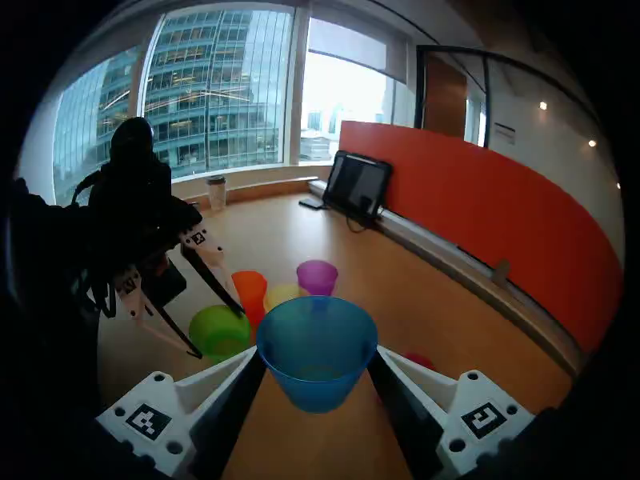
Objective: Pour water
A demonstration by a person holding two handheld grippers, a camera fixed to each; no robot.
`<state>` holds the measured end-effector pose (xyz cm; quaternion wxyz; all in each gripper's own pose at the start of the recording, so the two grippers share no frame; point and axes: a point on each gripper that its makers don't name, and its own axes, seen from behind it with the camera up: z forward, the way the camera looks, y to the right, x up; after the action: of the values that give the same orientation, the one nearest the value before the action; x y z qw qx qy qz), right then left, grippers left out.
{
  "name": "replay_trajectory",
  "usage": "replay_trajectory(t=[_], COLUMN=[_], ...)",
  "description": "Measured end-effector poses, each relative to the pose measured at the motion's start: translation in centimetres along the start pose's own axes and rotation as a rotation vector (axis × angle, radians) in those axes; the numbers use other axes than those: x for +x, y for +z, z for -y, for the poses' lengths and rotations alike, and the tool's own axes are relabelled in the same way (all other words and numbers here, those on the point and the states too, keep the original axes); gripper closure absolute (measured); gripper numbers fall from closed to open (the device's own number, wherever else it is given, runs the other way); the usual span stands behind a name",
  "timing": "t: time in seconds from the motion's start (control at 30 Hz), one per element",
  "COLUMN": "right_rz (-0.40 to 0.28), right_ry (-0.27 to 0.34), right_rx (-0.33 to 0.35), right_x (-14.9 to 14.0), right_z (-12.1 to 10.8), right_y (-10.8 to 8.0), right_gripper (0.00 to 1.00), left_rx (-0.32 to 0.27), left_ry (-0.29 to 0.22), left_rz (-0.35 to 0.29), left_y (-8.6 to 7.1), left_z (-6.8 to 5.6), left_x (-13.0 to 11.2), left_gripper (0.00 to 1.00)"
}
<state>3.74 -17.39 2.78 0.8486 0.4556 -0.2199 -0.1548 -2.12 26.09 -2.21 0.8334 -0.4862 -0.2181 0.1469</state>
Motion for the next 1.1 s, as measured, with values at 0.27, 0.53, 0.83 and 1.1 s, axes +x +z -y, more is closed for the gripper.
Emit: replay_trajectory(t=[0.27,0.53,0.83,1.1], right_rz=[0.05,0.066,0.084,0.096], right_ry=[-0.011,0.004,0.007,0.015], right_rx=[0.008,0.019,0.012,0.012], right_x=[-2.6,-4.0,-5.1,-5.9], right_z=[0.4,0.7,0.4,0.5], right_y=[0.9,1.7,2.1,2.6], right_gripper=[0.1,0.1,0.1,0.1], left_rx=[-0.011,-0.013,-0.011,-0.007], left_ry=[-0.016,-0.031,-0.032,-0.025], left_rz=[0.026,0.043,0.054,0.052], left_y=[0.7,1.3,1.7,1.6], left_z=[-0.1,-0.1,-0.2,-0.3], left_x=[-1.4,-2.7,-3.6,-4.0], left_gripper=[0.1,0.1,0.1,0.08])
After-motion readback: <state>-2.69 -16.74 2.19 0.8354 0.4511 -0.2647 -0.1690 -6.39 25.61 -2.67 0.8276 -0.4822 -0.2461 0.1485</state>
